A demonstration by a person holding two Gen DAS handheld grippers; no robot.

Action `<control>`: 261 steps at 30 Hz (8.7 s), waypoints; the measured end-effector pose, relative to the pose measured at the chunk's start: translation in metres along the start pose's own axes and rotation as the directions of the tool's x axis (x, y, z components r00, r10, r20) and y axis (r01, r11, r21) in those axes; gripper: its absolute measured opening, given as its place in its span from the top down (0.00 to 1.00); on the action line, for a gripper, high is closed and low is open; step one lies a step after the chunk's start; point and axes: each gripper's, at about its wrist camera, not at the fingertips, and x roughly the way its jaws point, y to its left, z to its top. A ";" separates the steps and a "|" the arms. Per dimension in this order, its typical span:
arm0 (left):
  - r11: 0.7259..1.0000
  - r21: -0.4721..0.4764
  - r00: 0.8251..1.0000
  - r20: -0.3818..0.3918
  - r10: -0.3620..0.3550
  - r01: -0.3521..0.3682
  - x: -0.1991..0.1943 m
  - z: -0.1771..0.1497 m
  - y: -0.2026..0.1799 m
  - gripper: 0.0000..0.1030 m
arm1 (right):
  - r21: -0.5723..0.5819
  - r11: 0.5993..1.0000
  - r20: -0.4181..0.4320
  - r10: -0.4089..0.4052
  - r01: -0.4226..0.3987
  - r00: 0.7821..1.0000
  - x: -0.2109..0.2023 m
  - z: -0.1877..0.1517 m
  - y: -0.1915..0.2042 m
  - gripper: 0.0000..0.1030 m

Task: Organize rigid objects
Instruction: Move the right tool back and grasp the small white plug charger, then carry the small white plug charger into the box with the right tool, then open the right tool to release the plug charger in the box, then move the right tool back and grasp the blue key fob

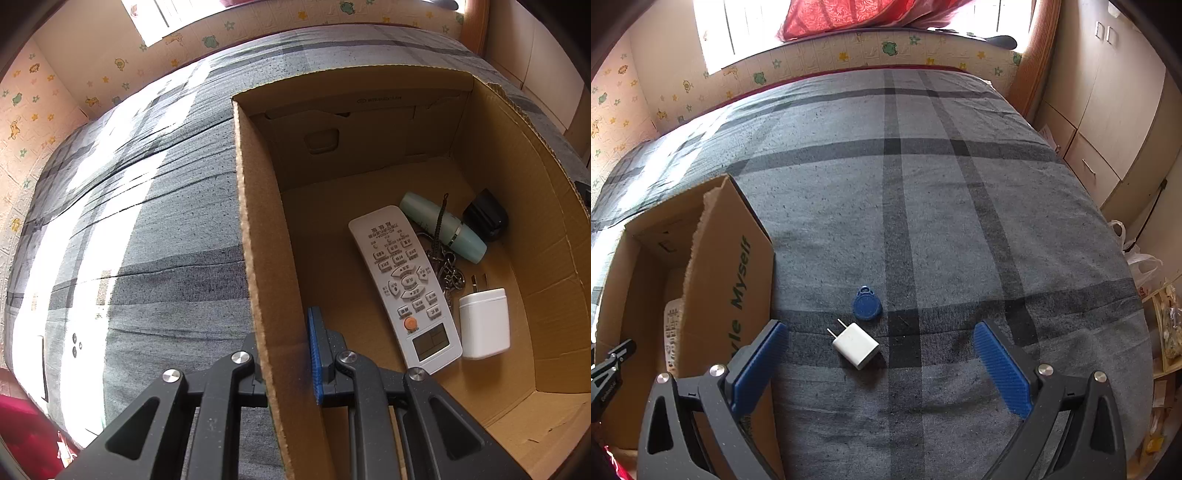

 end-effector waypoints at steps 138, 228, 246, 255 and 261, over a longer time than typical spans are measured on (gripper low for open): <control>0.999 -0.035 1.000 0.015 -0.018 0.019 -0.006 -0.005 0.010 0.84 | -0.302 0.915 -0.163 0.226 -0.266 0.961 0.014 -0.025 0.194 0.59; 1.000 -0.015 1.000 0.001 0.004 -0.004 0.001 -0.005 0.004 0.85 | -0.077 0.997 -0.045 -0.017 0.014 0.999 0.078 -0.001 -0.005 0.02; 1.000 -0.012 1.000 -0.001 0.006 -0.006 0.003 -0.004 0.004 0.84 | -0.082 0.996 -0.039 -0.034 0.031 0.999 0.094 -0.002 0.001 0.65; 1.000 -0.010 1.000 0.002 0.011 -0.011 0.002 -0.005 0.000 0.84 | -0.080 0.997 -0.046 -0.023 0.019 0.999 0.082 -0.005 0.001 0.73; 1.000 -0.012 1.000 0.000 0.008 -0.008 0.003 -0.005 0.002 0.84 | -0.076 0.997 -0.042 -0.021 0.018 0.999 0.065 -0.010 0.001 0.73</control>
